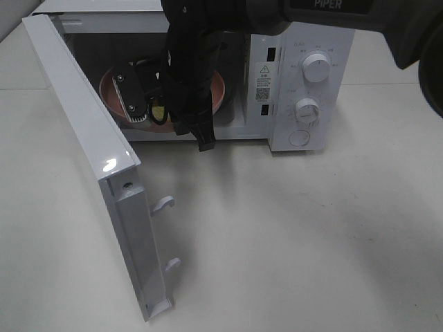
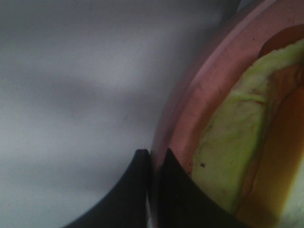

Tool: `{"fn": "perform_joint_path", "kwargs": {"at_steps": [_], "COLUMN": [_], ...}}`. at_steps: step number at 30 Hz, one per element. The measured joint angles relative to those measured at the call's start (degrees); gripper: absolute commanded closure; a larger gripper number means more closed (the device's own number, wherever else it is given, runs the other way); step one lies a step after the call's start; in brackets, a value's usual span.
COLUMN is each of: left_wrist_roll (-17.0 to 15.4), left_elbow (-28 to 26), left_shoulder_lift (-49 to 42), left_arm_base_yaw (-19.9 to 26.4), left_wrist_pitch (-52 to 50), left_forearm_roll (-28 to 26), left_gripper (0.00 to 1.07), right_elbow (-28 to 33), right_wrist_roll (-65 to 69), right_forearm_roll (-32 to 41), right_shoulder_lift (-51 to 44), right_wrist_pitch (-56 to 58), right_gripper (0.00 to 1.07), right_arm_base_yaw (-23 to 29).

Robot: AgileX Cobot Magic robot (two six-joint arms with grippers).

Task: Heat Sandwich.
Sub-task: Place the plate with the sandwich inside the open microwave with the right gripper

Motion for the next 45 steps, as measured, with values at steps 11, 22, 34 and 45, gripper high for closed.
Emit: {"fn": "perform_joint_path", "kwargs": {"at_steps": [11,22,34,45], "left_wrist_roll": [0.0,0.0,0.0,0.0], "left_elbow": [0.0,0.0,0.0,0.0], "left_shoulder_lift": [0.0,0.0,0.0,0.0], "left_arm_base_yaw": [0.0,0.0,0.0,0.0], "left_wrist_pitch": [0.0,0.0,0.0,0.0], "left_forearm_roll": [0.0,0.0,0.0,0.0], "left_gripper": [0.05,0.05,0.05,0.05], "right_elbow": [-5.56,-8.48,-8.54,-9.0], "right_wrist_roll": [1.26,3.15,3.84,8.14], "right_forearm_roll": [-0.8,-1.03,-1.03,-1.43], "right_shoulder_lift": [3.95,7.22,7.91,7.91], "right_wrist_pitch": [0.74,-1.2,-2.86,-4.41], "right_gripper": [1.05,1.04,0.98,0.43], "right_arm_base_yaw": [-1.38,-2.35,-3.04,-3.04]}}
